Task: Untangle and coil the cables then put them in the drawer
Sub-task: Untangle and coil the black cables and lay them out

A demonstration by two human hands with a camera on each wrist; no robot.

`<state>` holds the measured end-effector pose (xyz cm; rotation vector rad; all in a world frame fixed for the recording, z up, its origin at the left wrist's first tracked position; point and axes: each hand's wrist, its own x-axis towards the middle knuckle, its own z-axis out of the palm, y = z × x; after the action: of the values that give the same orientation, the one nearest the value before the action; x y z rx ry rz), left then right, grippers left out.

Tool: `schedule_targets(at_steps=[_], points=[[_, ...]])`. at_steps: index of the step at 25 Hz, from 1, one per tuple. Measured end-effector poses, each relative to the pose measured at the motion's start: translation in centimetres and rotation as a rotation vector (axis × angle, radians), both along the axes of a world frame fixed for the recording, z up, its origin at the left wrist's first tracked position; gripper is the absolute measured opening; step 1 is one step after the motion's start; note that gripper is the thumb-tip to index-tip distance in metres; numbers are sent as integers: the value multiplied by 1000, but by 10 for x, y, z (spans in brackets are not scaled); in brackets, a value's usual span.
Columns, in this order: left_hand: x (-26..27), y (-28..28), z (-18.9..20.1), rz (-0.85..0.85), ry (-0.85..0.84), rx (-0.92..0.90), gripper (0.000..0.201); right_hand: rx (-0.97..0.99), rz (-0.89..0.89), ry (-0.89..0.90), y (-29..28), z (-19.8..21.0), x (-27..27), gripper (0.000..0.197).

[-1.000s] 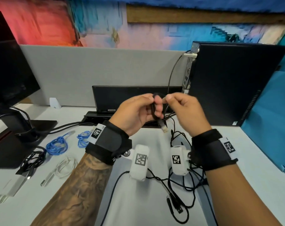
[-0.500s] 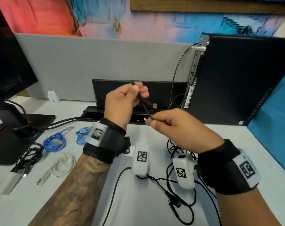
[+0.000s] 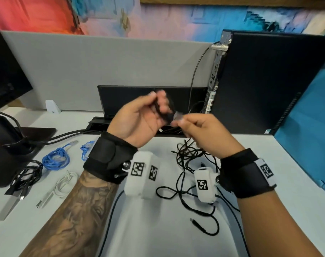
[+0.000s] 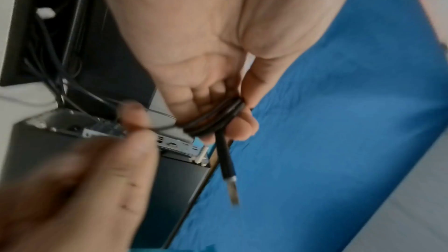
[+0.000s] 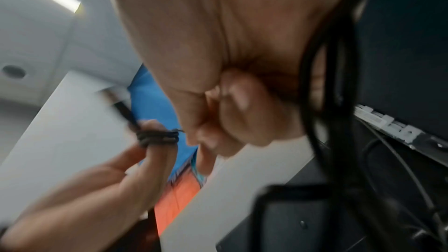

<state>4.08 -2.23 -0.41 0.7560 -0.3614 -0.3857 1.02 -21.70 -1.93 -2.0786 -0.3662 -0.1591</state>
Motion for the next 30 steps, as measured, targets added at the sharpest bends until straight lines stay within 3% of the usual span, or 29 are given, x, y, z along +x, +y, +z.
schedule_targets(at_steps=[4,6,7,10,12,13,16,18,20,22,24,27,30], points=[[12,10,3,377,174,-217,19,-221,145,145,11,5,-13,24],[13,13,2,511,140,-160,17,-341,169,122,15,14,-21,25],[13,12,0,601,35,-17,16,-366,175,76,17,21,-26,26],[3,-2,-9,816,-499,632,16,-311,178,-70,18,39,-38,24],[-6,-11,-10,719,-711,910,21,-194,135,-154,12,47,-40,20],[-9,-13,-8,610,-710,964,27,-126,100,-188,7,47,-37,18],[-15,-15,-6,227,-506,880,37,-29,-38,-253,-6,33,-20,16],[-13,-13,-5,126,-369,721,32,-5,-101,-234,-9,18,-9,16],[-8,-5,0,49,-137,416,30,-4,-94,-148,-9,8,-3,19],[-4,5,8,-45,70,2,21,-68,-44,-50,-6,0,-2,22],[2,13,11,28,122,-248,18,-141,52,44,0,-3,-4,24],[10,17,4,346,95,-204,18,-286,152,149,12,-3,-11,24],[12,8,-9,680,-201,288,16,-370,149,52,18,9,-20,22]])
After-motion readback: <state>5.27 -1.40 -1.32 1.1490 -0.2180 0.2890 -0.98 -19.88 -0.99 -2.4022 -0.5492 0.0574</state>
